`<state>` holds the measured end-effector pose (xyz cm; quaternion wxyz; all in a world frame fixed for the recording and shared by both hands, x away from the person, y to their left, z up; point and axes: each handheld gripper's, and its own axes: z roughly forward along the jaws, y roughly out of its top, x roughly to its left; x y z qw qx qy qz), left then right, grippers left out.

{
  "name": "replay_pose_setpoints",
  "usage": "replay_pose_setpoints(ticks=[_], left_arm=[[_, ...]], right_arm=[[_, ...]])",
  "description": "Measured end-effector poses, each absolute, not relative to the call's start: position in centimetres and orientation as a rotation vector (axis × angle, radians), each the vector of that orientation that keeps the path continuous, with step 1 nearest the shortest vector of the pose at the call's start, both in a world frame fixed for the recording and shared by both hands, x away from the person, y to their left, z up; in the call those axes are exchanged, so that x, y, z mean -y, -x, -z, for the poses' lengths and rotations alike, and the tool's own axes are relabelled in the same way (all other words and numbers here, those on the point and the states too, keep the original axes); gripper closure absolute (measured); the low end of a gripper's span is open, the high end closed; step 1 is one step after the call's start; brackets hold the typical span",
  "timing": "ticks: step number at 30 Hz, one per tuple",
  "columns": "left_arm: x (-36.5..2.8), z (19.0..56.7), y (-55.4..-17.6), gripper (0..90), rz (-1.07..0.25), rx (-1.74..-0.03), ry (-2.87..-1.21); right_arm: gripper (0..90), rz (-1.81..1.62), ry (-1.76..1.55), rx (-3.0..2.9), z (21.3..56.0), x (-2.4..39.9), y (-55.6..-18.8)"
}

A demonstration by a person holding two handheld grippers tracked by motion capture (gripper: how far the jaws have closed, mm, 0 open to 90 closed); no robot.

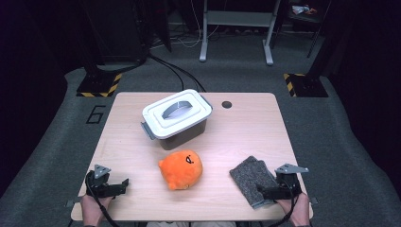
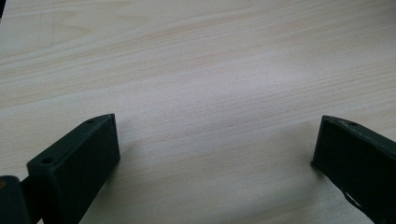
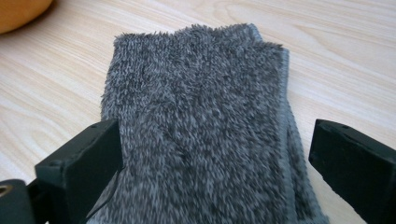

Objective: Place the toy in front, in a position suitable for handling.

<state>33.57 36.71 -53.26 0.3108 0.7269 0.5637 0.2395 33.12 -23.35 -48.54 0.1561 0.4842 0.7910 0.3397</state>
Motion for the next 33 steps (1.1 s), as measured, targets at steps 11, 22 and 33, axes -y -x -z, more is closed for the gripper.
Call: replay_pose_setpoints(ticks=[11, 22, 33], left_arm=[[-36.7, 53.3, -33.6, 0.1, -0.632, -1.488, -1.918], [-36.7, 53.3, -33.6, 0.1, -0.632, -1.488, -1.919], [-36.7, 53.3, -33.6, 0.1, -0.632, -1.487, -1.918]], right_arm=[[2.3, -0.907, -1.369, -2.314, 49.4, 20.8, -34.7], [12.9, -0.821, -1.357, -2.32, 50.2, 19.8, -34.9], [25.7, -0.794, -1.375, -2.32, 50.7, 19.8, -35.0]])
